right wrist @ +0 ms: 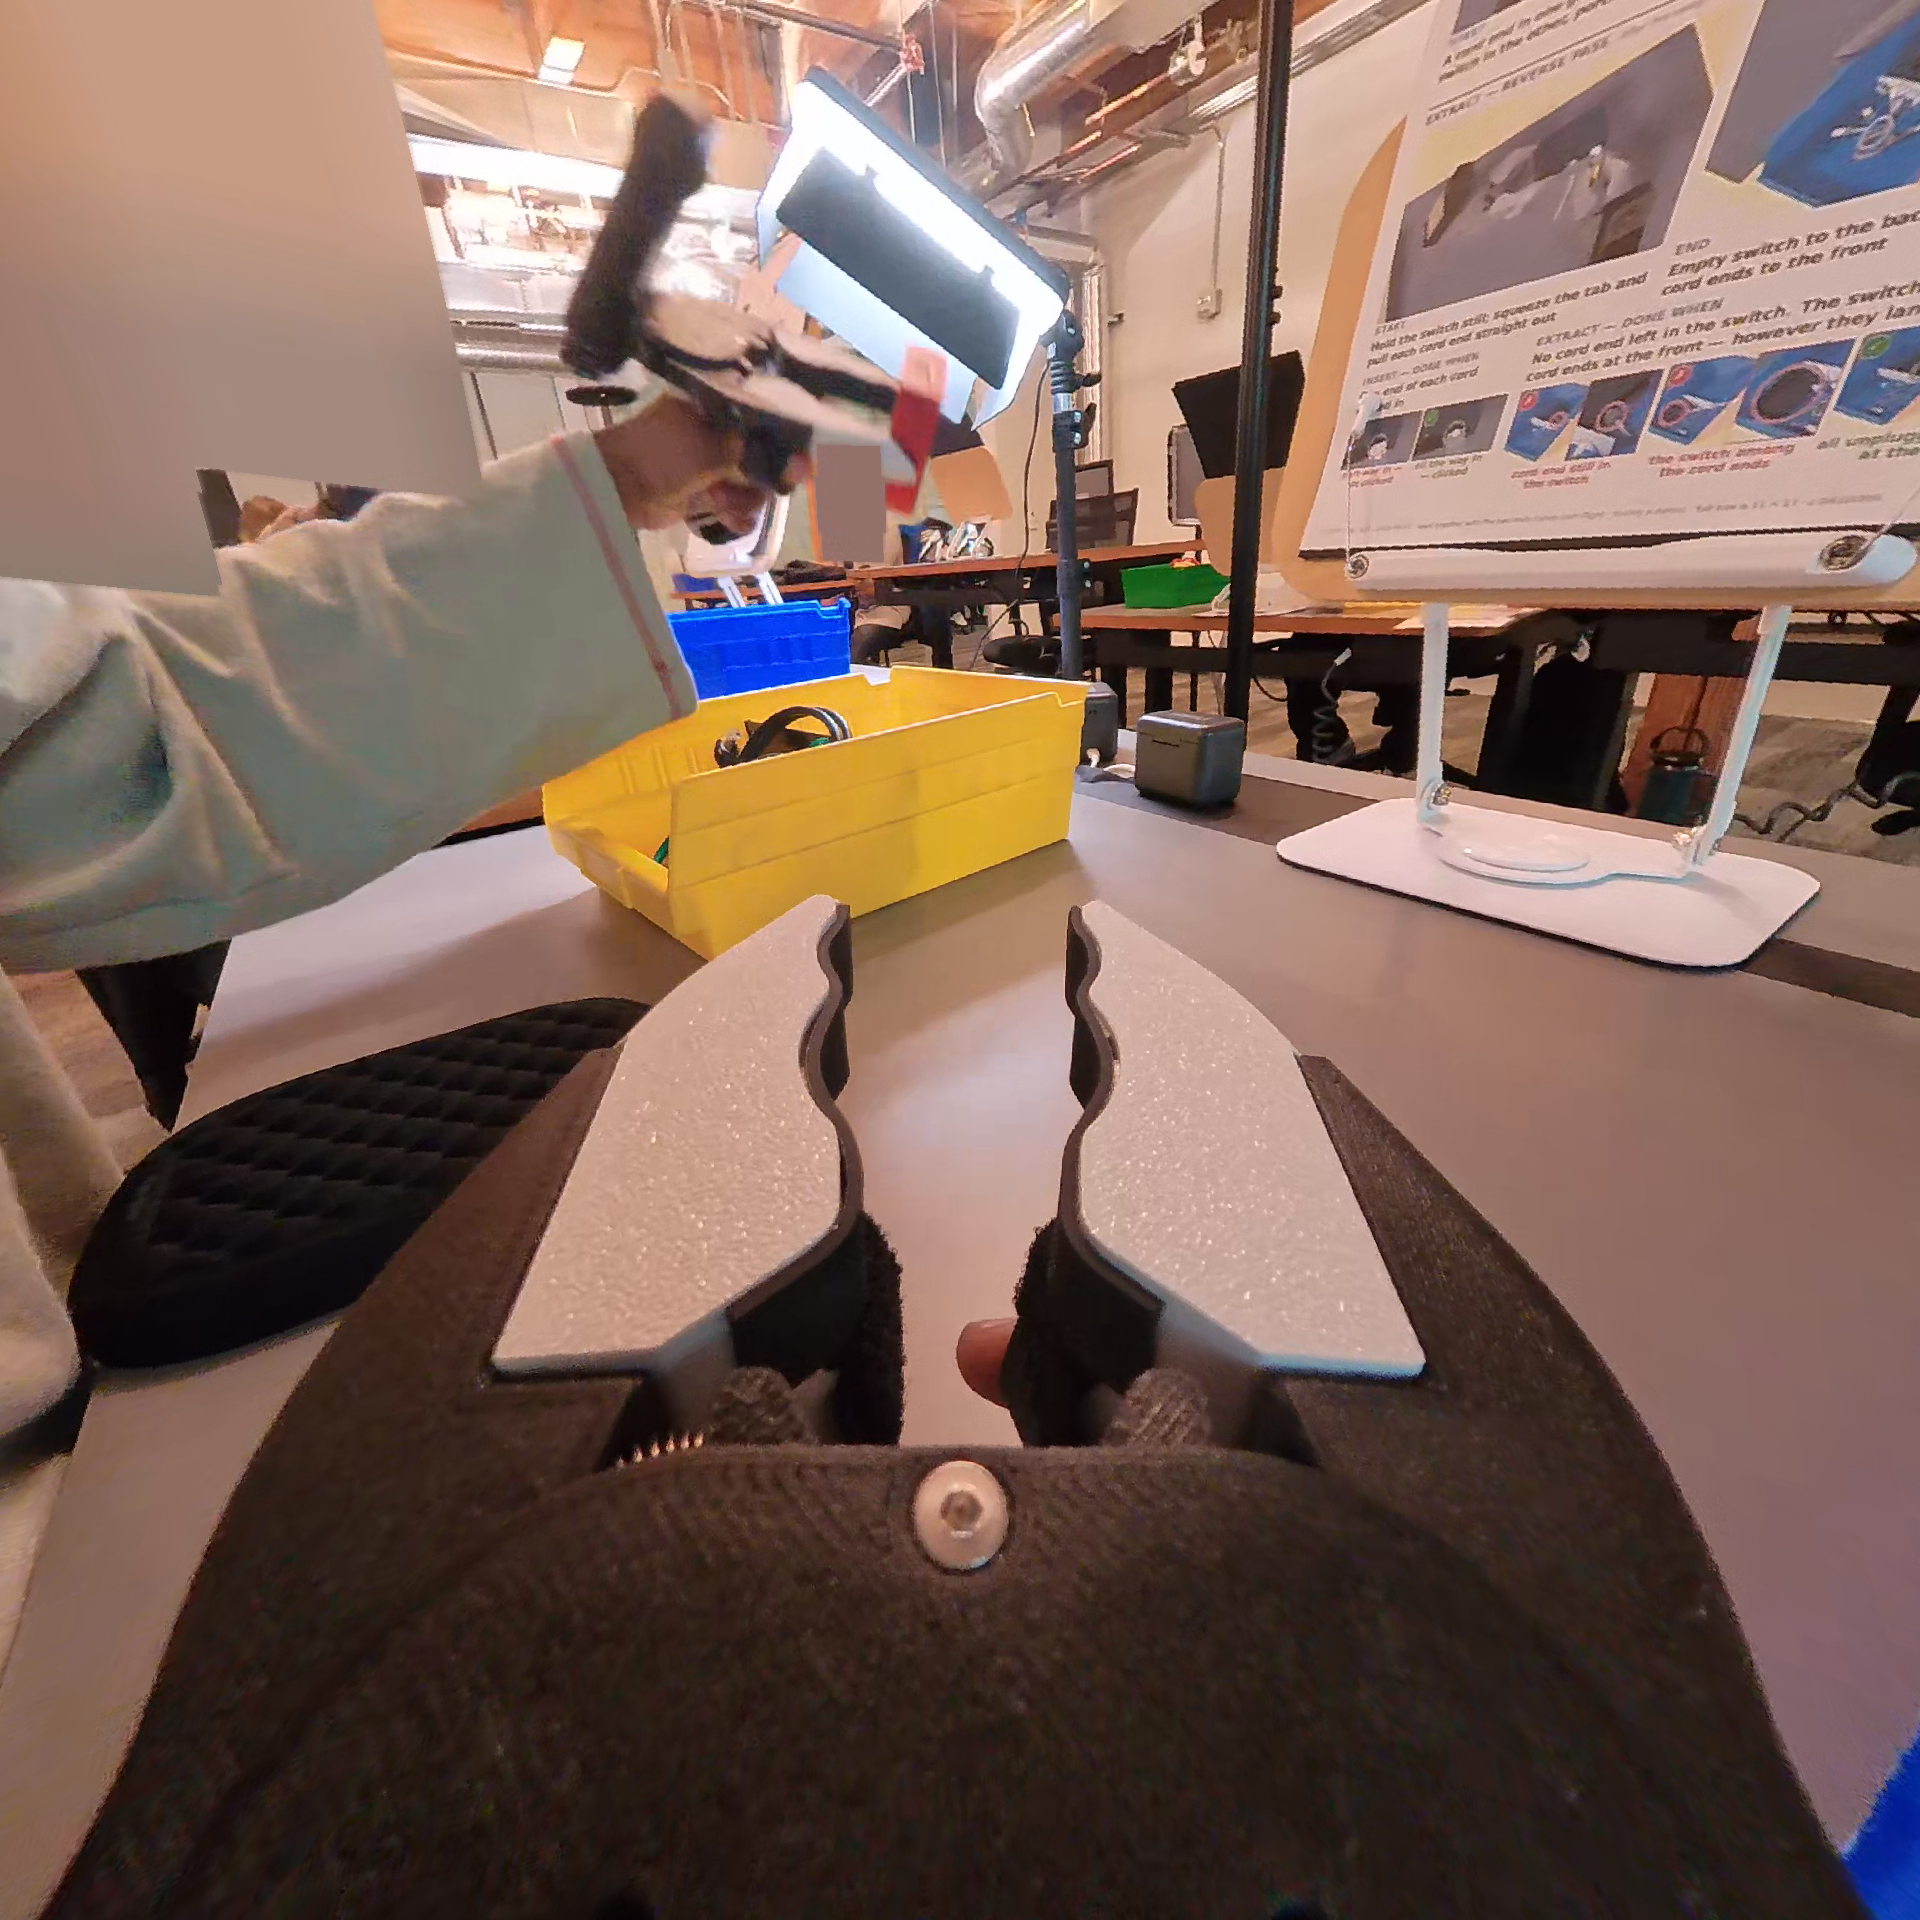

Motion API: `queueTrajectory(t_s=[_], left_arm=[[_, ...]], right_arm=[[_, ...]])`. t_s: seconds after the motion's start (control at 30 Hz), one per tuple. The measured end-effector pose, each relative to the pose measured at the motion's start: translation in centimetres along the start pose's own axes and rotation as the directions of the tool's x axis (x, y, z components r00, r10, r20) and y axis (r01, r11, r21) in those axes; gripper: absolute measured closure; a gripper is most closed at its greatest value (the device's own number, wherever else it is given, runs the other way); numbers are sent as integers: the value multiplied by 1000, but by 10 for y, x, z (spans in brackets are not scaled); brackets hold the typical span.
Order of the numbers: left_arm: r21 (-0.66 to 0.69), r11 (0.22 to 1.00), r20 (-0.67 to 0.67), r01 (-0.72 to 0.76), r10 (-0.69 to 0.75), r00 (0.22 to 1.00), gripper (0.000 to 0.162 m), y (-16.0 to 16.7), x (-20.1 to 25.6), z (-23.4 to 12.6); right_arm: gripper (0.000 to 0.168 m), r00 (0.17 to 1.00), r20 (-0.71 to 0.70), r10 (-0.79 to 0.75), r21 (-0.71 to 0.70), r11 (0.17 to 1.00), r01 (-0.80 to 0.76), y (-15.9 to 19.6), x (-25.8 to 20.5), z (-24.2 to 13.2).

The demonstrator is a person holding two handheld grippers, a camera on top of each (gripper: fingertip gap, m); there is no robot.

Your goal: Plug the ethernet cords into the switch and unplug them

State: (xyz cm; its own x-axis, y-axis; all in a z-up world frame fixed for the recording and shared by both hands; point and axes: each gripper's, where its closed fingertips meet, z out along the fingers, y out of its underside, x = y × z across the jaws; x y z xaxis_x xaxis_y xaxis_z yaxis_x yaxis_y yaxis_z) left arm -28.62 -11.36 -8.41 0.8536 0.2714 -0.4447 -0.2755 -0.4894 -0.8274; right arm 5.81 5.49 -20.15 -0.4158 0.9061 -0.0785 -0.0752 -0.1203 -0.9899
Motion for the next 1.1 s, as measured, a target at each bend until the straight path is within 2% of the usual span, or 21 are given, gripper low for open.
queueTrajectory(t_s=[0.1, 0.2, 0.27, 0.4, 0.47, 0.53, 0.6, 0.73, 0.87, 0.97, 1.03, 1.1], left_arm=[[242, 970, 22, 20, -26, 999, 97, -56, 43, -29], [372, 928, 0, -7, 7, 1000, 96, -89, 107, -46], [402, 914, -34, -57, 77, 996, 97, -99, 158, -49], [457, 888, -114, -48, 112, 987, 97, -103, 247, -43], [463, 886, -243, -17, 145, 959, 97, -97, 292, -39], [486, 869, -457, 90, 165, 874, 97, -92, 333, -44], [449, 876, -637, 175, 177, 750, 97, -84, 360, -51], [341, 913, -857, 224, 204, 474, 97, -66, 389, -69], [257, 951, -941, 170, 207, 267, 97, -50, 408, -80], [224, 969, -967, 103, 208, 144, 97, -38, 421, -89], [216, 974, -974, 71, 210, 83, 97, -33, 427, -93], [217, 975, -976, 55, 215, 38, 97, -32, 431, -97]], right_arm=[[128, 1000, 8, -4, -8, 1000, 4, 1, -2, 1], [128, 1000, 14, -14, -12, 1000, 15, 2, -4, 1], [128, 1000, 12, -23, -20, 1000, 23, 3, -5, 2], [126, 999, 17, -52, -32, 998, 52, 2, -9, 2], [122, 995, 31, -90, -46, 995, 92, 3, -13, 3], [117, 983, 72, -172, -78, 981, 177, 2, -21, 2], [107, 941, 156, -300, -106, 942, 318, 0, -34, -1], [99, 763, 380, -523, -26, 818, 574, -19, -71, -10], [97, 536, 538, -651, 126, 690, 712, -33, -107, -9], [97, 400, 662, -634, 120, 616, 778, -19, -121, -9], [98, 327, 726, -605, 101, 565, 819, -8, -126, -10], [106, 259, 775, -576, 106, 523, 845, 0, -133, -10]])
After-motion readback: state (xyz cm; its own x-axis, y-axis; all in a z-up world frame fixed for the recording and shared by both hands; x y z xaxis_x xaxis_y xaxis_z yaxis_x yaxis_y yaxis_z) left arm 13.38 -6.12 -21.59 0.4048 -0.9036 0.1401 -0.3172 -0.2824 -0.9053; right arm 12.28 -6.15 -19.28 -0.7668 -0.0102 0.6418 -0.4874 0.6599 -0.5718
